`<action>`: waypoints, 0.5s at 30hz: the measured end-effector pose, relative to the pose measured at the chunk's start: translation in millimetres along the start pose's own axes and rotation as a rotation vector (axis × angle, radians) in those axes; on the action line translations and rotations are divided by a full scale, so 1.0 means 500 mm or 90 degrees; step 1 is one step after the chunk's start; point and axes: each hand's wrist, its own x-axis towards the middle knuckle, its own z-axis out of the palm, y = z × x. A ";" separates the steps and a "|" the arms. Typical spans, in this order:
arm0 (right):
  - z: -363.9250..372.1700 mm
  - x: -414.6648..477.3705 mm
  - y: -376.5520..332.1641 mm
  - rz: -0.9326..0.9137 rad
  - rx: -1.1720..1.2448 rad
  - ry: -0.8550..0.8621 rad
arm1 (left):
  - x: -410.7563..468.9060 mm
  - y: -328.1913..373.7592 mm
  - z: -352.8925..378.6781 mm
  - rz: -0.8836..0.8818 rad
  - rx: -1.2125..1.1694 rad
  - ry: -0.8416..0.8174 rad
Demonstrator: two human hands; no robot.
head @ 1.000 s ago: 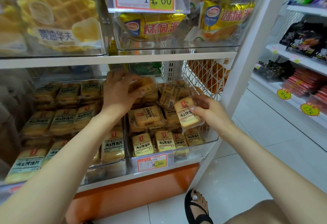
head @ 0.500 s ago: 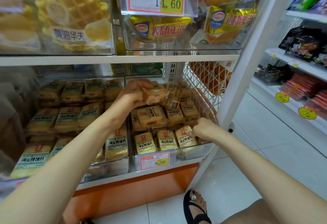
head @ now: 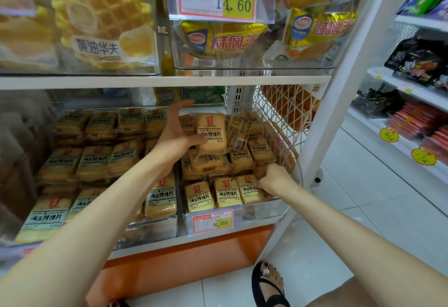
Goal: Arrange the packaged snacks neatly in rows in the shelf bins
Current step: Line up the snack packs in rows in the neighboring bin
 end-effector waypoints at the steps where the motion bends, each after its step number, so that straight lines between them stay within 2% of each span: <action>1: -0.003 -0.002 -0.002 -0.019 -0.026 0.005 | 0.003 -0.001 0.000 -0.017 -0.008 0.011; 3: -0.021 -0.011 -0.014 -0.073 -0.049 0.078 | 0.007 -0.006 0.005 -0.065 -0.033 0.025; 5: -0.051 -0.030 -0.037 -0.197 0.039 0.197 | 0.009 -0.009 0.013 -0.109 -0.047 0.027; 6: -0.066 -0.043 -0.051 -0.283 0.084 0.221 | 0.010 -0.009 0.018 -0.122 -0.054 0.022; 8: -0.082 -0.072 -0.075 -0.405 0.080 0.190 | 0.010 -0.007 0.030 -0.138 -0.060 -0.011; 12: -0.067 -0.076 -0.078 -0.462 -0.103 0.218 | 0.000 0.003 0.063 -0.138 -0.015 -0.121; 15: -0.069 -0.070 -0.077 -0.466 -0.125 0.237 | -0.003 0.001 0.077 -0.132 -0.007 -0.157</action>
